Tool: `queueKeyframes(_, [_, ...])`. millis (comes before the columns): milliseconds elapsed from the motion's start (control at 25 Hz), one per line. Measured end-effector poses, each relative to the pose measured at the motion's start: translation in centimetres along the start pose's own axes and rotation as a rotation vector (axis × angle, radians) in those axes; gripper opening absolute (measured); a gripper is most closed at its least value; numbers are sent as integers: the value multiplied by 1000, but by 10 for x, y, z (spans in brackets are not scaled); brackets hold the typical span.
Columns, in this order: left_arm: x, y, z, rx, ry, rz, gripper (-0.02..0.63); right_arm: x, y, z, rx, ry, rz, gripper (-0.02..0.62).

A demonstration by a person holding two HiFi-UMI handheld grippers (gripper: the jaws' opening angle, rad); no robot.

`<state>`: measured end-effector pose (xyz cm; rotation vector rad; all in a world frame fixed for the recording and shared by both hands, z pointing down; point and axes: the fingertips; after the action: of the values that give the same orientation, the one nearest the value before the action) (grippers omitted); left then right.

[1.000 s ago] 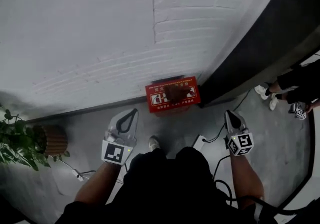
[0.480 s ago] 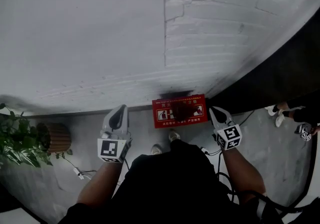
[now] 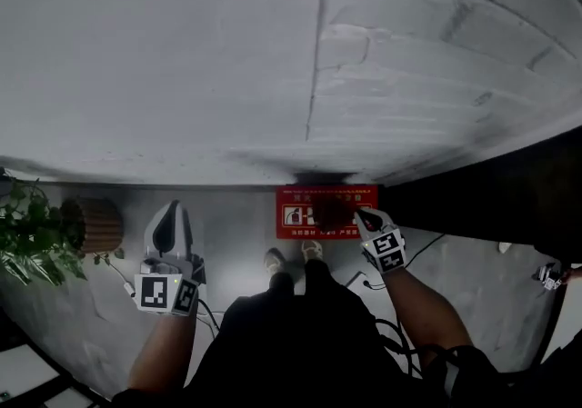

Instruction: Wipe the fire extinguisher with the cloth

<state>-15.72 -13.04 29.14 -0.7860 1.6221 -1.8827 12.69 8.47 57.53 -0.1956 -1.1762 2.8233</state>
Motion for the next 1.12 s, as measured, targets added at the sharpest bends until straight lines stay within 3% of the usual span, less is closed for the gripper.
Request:
queueKeyframes(200, [5,14,-15,14,27,-76,0,11,-29,33,98,20,-47,2])
queueKeyframes(320, [23,18,-43,49,90,-28,0,34,-46,52,144,87,-59,3])
queueKeyframes(360, [32,19,-51,53,138,-5,0,40,-49,59,168,125,-56,48])
queueKeyframes(400, [40,24,-57,42,182,9,0,43,-52,68,195,156,-58,197])
queueKeyframes(440, [43,32,-62,21,209,10,0,43,-55,77,221,175,-71,239])
queueKeyframes(600, [35,63,-75,-3,219,54,0,45,-72,115,337,224,-221,239])
queueKeyframes(760, [50,72,-105,17,313,70,0,51,-98,138,465,245,-333,235])
queueKeyframes(960, [63,58,-149,80,412,64,0,49,-108,154,524,216,-299,151])
queueKeyframes(1040, [67,50,-161,90,454,13,0,45,-103,157,523,252,-254,113])
queueKeyframes(1120, [64,46,-166,90,467,1,0,51,-93,159,501,325,-303,98])
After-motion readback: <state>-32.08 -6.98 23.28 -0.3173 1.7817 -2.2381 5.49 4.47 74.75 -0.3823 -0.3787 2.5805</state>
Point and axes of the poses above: the fingertips, and each gripper's own axes: z forward along the fingers, x to its left, y out of its top, and after that the axes turned 2 degrees about y, right-handed
